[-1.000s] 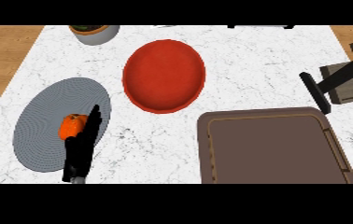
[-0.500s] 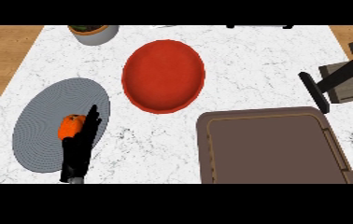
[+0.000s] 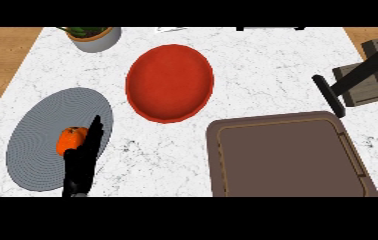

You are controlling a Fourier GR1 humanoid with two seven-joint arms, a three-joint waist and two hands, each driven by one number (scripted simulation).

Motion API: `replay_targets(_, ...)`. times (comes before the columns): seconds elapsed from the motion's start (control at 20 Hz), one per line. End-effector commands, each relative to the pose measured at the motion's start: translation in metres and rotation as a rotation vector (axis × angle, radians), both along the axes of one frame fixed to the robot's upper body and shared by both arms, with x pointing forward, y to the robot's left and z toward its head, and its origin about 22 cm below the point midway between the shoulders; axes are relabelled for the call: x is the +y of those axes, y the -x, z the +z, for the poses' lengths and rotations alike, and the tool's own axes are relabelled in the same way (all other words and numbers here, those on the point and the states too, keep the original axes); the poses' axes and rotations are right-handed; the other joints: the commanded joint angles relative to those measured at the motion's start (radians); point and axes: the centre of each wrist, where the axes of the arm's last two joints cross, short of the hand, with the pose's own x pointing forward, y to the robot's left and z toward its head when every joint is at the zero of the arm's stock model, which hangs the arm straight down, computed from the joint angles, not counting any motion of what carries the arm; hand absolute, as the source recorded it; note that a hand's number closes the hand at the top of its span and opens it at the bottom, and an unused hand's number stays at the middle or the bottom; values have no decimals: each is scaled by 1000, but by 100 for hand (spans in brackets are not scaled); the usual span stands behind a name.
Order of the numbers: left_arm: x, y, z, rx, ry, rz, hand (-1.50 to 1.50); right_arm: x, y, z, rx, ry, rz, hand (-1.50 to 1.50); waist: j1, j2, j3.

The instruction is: Pick the croissant from the tray and place it in the tiered basket

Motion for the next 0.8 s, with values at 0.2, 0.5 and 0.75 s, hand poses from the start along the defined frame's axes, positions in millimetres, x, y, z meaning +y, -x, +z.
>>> replay_targets(0.2, -4, 12, -5, 27, -5, 32, 0, -5, 106, 36, -93, -14, -106, -150, -50, -13, 0)
replay_targets(0.5, 12, 21, -8, 50, -18, 80, 0, 3, 179, 39, -42, -27, -73, -150, -83, -19, 2)
replay_targets(0.75, 23, 18, -4, 43, -4, 83, 0, 17, 244, 38, -60, -16, -10, -150, -91, -22, 2)
